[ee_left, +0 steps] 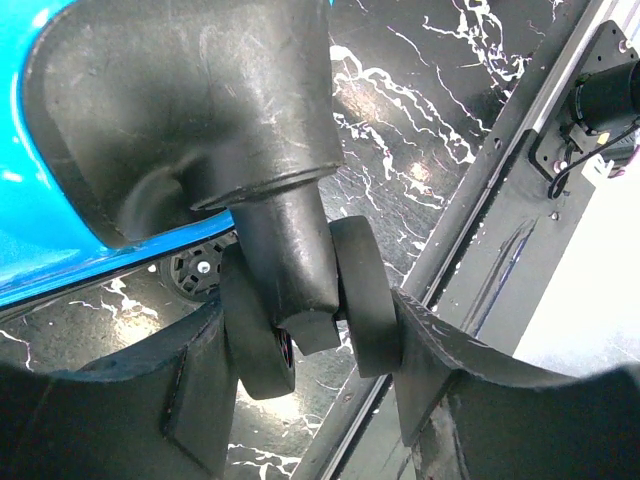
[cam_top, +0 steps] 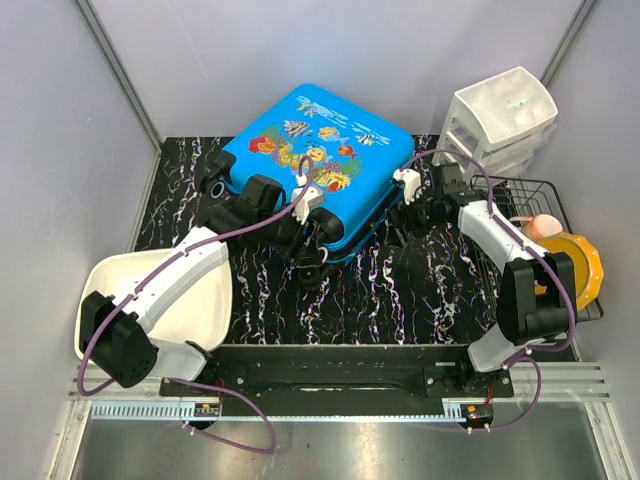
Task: Open, take out, and arrange the luggage
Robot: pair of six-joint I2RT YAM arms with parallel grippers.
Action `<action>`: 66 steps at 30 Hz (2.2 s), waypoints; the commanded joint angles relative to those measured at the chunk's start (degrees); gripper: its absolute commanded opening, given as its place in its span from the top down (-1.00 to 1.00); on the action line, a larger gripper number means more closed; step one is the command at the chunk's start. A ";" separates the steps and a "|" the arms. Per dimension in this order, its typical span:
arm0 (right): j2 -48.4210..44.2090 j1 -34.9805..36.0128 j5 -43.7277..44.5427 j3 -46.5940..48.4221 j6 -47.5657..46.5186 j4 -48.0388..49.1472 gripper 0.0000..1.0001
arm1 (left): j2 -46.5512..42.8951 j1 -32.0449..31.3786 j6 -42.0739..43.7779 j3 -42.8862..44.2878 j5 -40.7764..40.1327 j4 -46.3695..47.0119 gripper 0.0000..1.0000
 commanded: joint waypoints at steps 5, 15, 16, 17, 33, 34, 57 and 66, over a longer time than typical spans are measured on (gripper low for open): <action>-9.16 0.27 -7.11 -19.15 2.69 39.22 -0.68 | -3.21 -0.67 1.03 -2.82 9.82 5.68 1.00; -11.72 7.46 1.48 -29.49 2.36 56.74 -0.43 | -1.88 -0.59 0.24 -2.03 10.44 5.33 1.00; -12.07 8.35 2.89 -29.40 2.09 56.56 -0.43 | -1.97 -0.67 0.15 -2.02 10.35 5.42 1.00; -12.60 9.14 5.77 -29.57 2.00 56.30 -0.46 | -1.89 -0.67 -0.03 -2.11 10.26 5.33 1.00; -9.08 16.70 30.50 -26.50 -0.64 52.43 0.25 | -2.94 -0.24 -0.29 -2.81 7.54 4.72 1.00; -9.52 16.36 29.28 -26.85 0.06 52.25 0.37 | -3.11 -0.06 -0.12 -3.08 7.02 4.37 1.00; -7.68 0.80 3.45 -12.73 -0.70 32.51 0.94 | -15.51 27.45 21.07 -9.23 7.18 -15.76 1.00; -9.16 11.04 -6.52 -16.45 14.62 28.86 -0.57 | -16.12 26.66 17.64 -10.55 11.58 -12.17 1.00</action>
